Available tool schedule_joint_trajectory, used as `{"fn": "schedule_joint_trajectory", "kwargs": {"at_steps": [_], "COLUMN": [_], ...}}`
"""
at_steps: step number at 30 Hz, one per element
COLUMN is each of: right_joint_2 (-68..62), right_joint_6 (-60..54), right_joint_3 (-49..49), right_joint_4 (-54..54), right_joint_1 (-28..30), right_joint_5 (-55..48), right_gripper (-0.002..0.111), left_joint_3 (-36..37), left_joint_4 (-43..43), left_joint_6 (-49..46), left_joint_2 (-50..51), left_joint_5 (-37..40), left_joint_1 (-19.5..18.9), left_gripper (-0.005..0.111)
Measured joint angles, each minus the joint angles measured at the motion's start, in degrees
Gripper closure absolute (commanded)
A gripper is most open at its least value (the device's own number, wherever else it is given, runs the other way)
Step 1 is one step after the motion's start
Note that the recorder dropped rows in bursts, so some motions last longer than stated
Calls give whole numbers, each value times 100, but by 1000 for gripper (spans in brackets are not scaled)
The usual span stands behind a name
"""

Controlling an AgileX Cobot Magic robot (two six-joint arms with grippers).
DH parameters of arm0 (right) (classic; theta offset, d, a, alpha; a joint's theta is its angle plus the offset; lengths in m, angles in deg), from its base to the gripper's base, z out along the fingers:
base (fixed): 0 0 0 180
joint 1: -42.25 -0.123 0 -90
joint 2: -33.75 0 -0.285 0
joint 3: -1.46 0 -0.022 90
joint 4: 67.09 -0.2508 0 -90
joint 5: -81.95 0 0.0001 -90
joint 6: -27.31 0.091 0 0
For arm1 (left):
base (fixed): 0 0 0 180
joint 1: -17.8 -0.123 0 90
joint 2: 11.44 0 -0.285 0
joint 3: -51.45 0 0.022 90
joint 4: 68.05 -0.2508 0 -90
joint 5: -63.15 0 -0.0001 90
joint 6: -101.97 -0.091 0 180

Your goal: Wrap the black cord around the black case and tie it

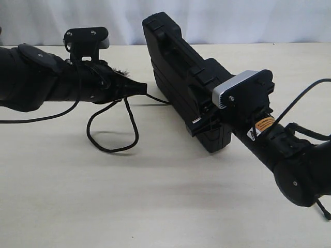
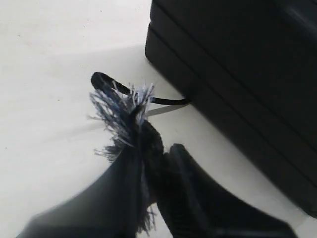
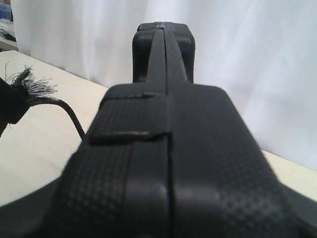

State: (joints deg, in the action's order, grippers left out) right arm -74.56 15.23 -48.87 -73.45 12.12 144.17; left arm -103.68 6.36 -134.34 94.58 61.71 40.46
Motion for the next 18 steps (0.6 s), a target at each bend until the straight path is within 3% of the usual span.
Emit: {"fn": "schedule_joint_trajectory", "kwargs": {"at_steps": [3,11,18], "right_joint_2": [0,0,0], "right_joint_6": [5,14,14], "right_joint_3": [0,0,11], "right_joint_4": [0,5,14], "right_joint_1": [0,0,0], "right_joint_5": [0,0,-11], "right_gripper": [104,104,104], "left_joint_3": [0,0,0], "left_joint_4": [-25,-43,-748], "left_joint_6": [-112,-351,-369], "left_joint_2": [0,0,0], "left_joint_5": [-26,325,651], "left_joint_1": [0,0,0], "left_gripper": [99,55,49]}}
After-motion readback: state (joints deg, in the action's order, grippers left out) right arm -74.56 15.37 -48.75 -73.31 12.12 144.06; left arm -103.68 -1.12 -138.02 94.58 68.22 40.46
